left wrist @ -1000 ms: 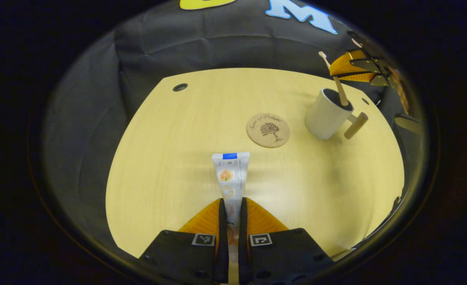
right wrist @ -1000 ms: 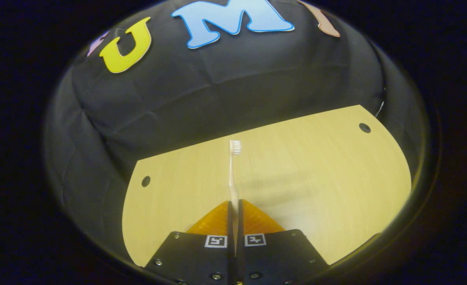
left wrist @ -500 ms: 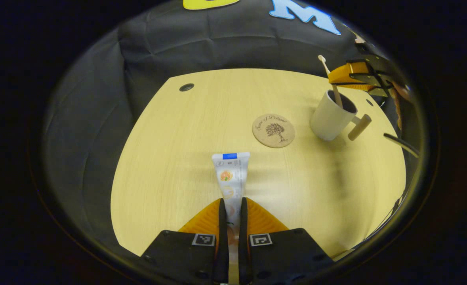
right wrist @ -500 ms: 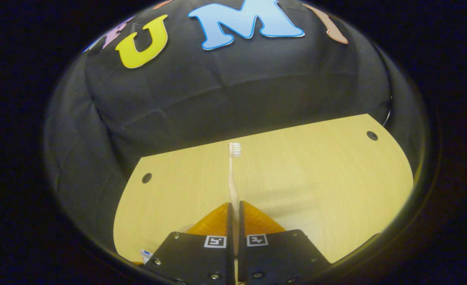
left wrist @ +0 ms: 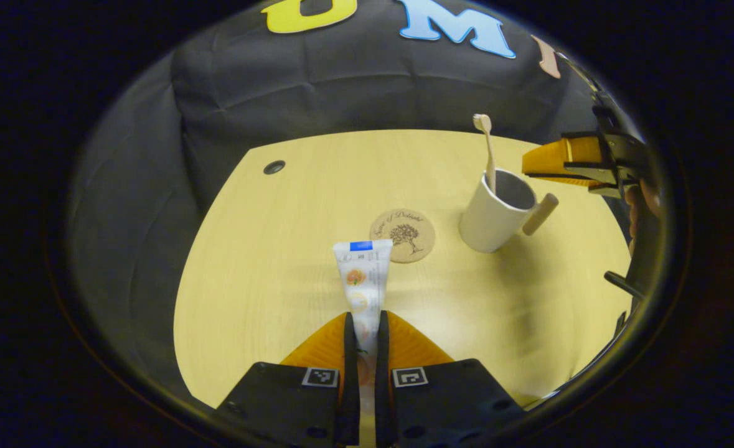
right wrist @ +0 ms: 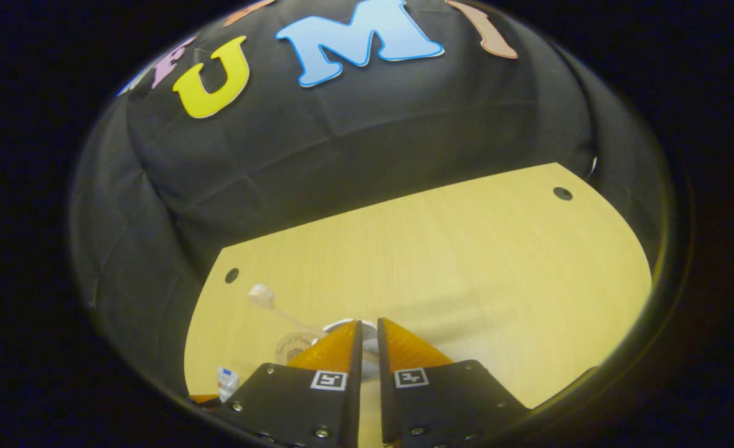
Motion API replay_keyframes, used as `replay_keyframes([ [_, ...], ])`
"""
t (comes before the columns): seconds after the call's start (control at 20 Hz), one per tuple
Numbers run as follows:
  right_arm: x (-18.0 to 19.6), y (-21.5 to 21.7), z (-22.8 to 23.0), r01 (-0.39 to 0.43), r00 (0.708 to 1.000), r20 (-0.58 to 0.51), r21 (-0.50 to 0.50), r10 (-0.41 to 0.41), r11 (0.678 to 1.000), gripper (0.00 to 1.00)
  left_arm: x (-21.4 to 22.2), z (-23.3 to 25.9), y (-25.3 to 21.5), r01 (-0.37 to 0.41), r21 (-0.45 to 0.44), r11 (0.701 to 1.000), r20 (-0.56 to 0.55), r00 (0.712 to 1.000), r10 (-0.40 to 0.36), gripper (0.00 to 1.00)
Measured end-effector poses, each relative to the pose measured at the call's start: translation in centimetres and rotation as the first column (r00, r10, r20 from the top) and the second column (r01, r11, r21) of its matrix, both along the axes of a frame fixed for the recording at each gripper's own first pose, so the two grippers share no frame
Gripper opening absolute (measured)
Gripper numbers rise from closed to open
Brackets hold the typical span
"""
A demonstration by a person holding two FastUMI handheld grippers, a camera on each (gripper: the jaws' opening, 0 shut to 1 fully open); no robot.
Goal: Put the toothbrush and toothpaste on the desktop into the cup, then pick up the cup and place it on the coaster on the desktop.
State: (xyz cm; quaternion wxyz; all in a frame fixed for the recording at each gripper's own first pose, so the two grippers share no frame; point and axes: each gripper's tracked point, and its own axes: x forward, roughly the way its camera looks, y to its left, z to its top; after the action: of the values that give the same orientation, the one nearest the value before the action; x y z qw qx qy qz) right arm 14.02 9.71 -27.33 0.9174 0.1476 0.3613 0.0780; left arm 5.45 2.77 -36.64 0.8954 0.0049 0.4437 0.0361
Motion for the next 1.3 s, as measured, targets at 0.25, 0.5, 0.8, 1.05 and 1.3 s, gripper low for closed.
replay_keyframes([
  [0.25, -2.0, -3.8, -0.4, 0.055, 0.998, -0.02, -0.008, -0.056, 0.998, 0.13, 2.1, 1.7, -2.9, 0.07, 0.009, 0.998, 0.048, 0.996, -0.07, 0.17],
  [0.5, -4.1, -7.7, -1.0, 0.131, 0.99, -0.047, -0.007, -0.132, 0.991, 0.13, 3.9, 3.8, -8.0, 0.177, -0.003, 0.984, 0.105, 0.979, -0.176, 0.17],
  [0.8, -6.0, -11.5, -1.2, 0.204, 0.977, -0.056, -0.023, -0.205, 0.979, 0.13, 6.4, 4.9, -13.8, 0.302, -0.019, 0.953, 0.149, 0.943, -0.296, 0.17],
  [1.05, -7.5, -13.9, -1.7, 0.258, 0.963, -0.076, -0.035, -0.26, 0.965, 0.17, 11.4, 5.2, -15.0, 0.358, -0.002, 0.934, 0.185, 0.918, -0.351, 0.17],
  [1.3, -9.2, -15.7, -1.9, 0.291, 0.95, -0.097, -0.061, -0.296, 0.955, 0.13, 16.6, 6.0, -17.7, 0.406, 0.018, 0.914, 0.237, 0.886, -0.398, 0.17],
])
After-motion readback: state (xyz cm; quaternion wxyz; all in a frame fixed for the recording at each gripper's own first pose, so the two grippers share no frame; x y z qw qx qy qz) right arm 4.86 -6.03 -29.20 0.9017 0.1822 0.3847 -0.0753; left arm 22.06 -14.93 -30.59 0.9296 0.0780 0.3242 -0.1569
